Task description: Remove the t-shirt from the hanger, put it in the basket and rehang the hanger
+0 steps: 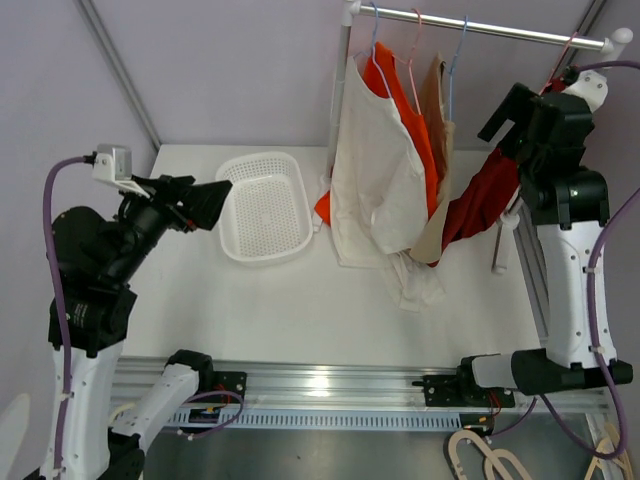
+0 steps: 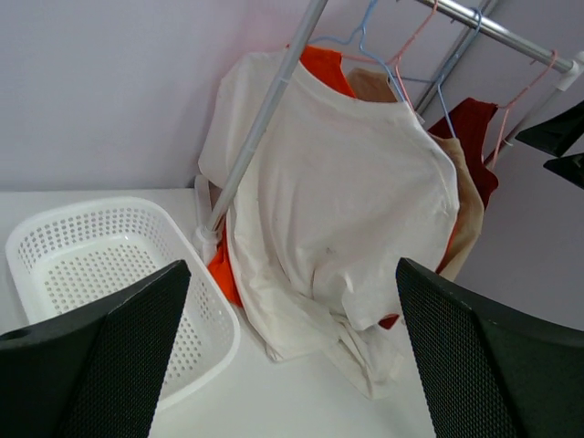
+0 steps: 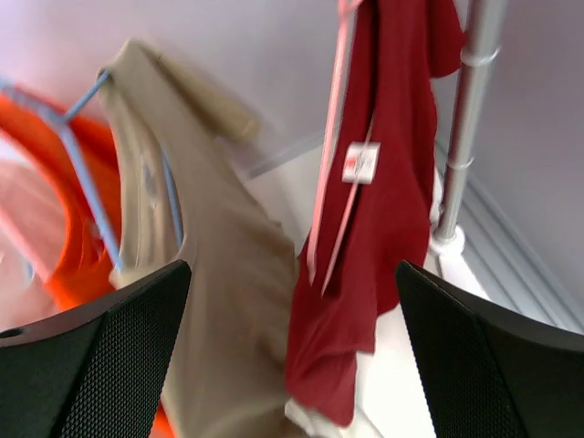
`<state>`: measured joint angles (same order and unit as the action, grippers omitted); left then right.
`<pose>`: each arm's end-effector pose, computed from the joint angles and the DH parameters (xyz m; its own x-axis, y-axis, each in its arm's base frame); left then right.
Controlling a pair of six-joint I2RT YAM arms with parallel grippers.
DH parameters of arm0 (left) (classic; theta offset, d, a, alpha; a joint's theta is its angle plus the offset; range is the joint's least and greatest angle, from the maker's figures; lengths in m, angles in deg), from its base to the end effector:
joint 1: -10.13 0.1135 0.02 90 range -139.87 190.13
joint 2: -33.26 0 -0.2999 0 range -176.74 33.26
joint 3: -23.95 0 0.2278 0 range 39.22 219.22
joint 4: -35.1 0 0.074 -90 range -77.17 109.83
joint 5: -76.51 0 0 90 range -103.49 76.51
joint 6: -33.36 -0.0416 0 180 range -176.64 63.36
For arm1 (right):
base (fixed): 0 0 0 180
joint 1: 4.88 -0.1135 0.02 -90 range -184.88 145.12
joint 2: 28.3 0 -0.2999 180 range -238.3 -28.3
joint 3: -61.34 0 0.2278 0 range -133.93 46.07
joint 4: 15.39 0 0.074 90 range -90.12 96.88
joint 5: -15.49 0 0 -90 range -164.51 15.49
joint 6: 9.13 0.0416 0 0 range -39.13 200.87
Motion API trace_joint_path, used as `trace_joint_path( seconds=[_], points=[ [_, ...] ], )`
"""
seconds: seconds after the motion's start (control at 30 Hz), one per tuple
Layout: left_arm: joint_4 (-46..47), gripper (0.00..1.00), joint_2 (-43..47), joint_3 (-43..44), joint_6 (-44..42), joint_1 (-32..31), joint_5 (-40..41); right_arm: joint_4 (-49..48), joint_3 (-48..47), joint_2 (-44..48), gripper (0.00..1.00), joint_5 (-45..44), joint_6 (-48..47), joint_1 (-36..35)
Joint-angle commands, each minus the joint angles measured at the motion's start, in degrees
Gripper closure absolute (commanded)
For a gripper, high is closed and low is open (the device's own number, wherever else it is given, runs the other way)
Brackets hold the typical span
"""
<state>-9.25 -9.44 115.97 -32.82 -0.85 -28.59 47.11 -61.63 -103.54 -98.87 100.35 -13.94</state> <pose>0.0586 -0.0224 0.4995 -0.0994 -0.3779 -0.9205 0.4356 0.8152 -0.3817 0.2052 0.0153 0.5435 -0.1538 0.2831 -0.9467 0.3200 0.9207 0.2233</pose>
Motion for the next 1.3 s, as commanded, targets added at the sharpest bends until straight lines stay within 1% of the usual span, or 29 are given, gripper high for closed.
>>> trace_joint_path(
  seconds=[0.0, 0.07, 0.1, 0.17, 0.23, 0.33, 0.37, 0.43, 0.5, 0.57, 0.6, 0.63, 0.8, 0.83, 0.87, 0.9, 0.93, 1.03, 1.17, 1.27],
  points=[
    [-3.2, 0.01, -5.5, 7.9, -3.3, -0.4, 2.9, 3.1, -7.9, -3.4, 0.0, 5.4, -0.2, 4.5],
    [-3.3, 0.01, -7.8, 10.6, -3.2, -0.4, 1.6, 3.5, -10.0, -6.8, 0.01, 6.0, -0.3, 5.9],
    [-3.2, 0.0, -10.4, 12.6, -2.7, -0.4, 1.0, 3.6, -11.5, -7.9, 0.0, 6.3, -0.2, 7.0],
    [-2.9, 0.01, -12.7, 15.1, -2.3, -0.4, -1.1, 2.8, -12.0, -10.3, 0.0, 7.7, -0.2, 7.9],
    [-1.4, 0.01, -15.5, 15.5, -2.2, -0.5, -2.0, 1.9, -11.7, -11.6, 0.01, 8.2, 0.0, 8.5],
    [1.2, 0.01, -18.3, 14.7, -5.2, -2.4, 1.5, 0.1, -10.1, -13.2, 0.01, 4.9, 0.8, 8.5],
    [1.4, 0.0, -19.2, 14.9, -6.0, -3.3, 3.0, -1.1, -9.0, -13.3, 0.07, 4.2, 0.8, 8.5],
    [2.3, 0.0, -21.0, 15.1, -8.0, -4.0, 4.3, -3.6, -6.9, -12.7, 0.15, 3.9, 1.0, 8.5],
    [3.4, 0.01, -21.6, 15.5, -9.0, -4.5, 5.9, -6.1, -5.4, -13.0, 0.16, 2.9, 0.8, 10.1],
    [3.7, 0.0, -22.6, 16.6, -9.7, -4.5, 6.5, -6.2, -6.6, -14.0, 0.18, 2.0, 0.2, 10.1],
    [3.6, 0.0, -22.9, 16.9, -9.9, -4.6, 6.9, -5.8, -7.4, -15.1, 0.2, 1.7, 0.0, 10.1],
    [3.4, 0.01, -23.4, 17.2, -10.2, -4.6, 6.9, -5.0, -8.3, -15.5, 0.25, 1.5, -0.1, 10.1],
    [3.7, 0.01, -23.2, 17.5, -10.5, -4.7, 7.0, -6.3, -9.0, -15.5, 0.27, 0.5, -1.1, 9.9],
    [3.8, 0.0, -23.0, 17.2, -10.4, -4.7, 6.7, -6.4, -9.1, -15.6, 0.36, -0.2, -1.3, 9.9],
    [3.9, 0.01, -22.9, 17.0, -10.4, -4.8, 6.7, -6.6, -9.1, -15.6, 0.41, -0.2, -1.6, 9.9],
    [4.0, 0.01, -22.9, 16.9, -10.3, -4.8, 6.7, -6.8, -8.9, -15.6, 0.47, -0.2, -1.6, 9.9],
    [4.0, 0.01, -22.9, 16.8, -10.3, -4.9, 6.7, -6.9, -8.9, -15.7, 0.58, -0.2, -1.9, 9.9],
    [4.1, 0.0, -22.7, 16.6, -10.2, -5.2, 6.7, -7.4, -8.8, -15.4, 0.58, -0.7, -2.7, 9.6],
    [4.6, 0.0, -22.4, 15.9, -10.3, -5.4, 6.7, -7.8, -9.5, -15.1, 0.55, -2.3, -3.9, 9.3],
    [4.6, 0.01, -22.4, 15.6, -10.4, -5.5, 6.4, -8.3, -10.2, -15.4, 0.56, -4.4, -5.2, 9.2]
  ],
)
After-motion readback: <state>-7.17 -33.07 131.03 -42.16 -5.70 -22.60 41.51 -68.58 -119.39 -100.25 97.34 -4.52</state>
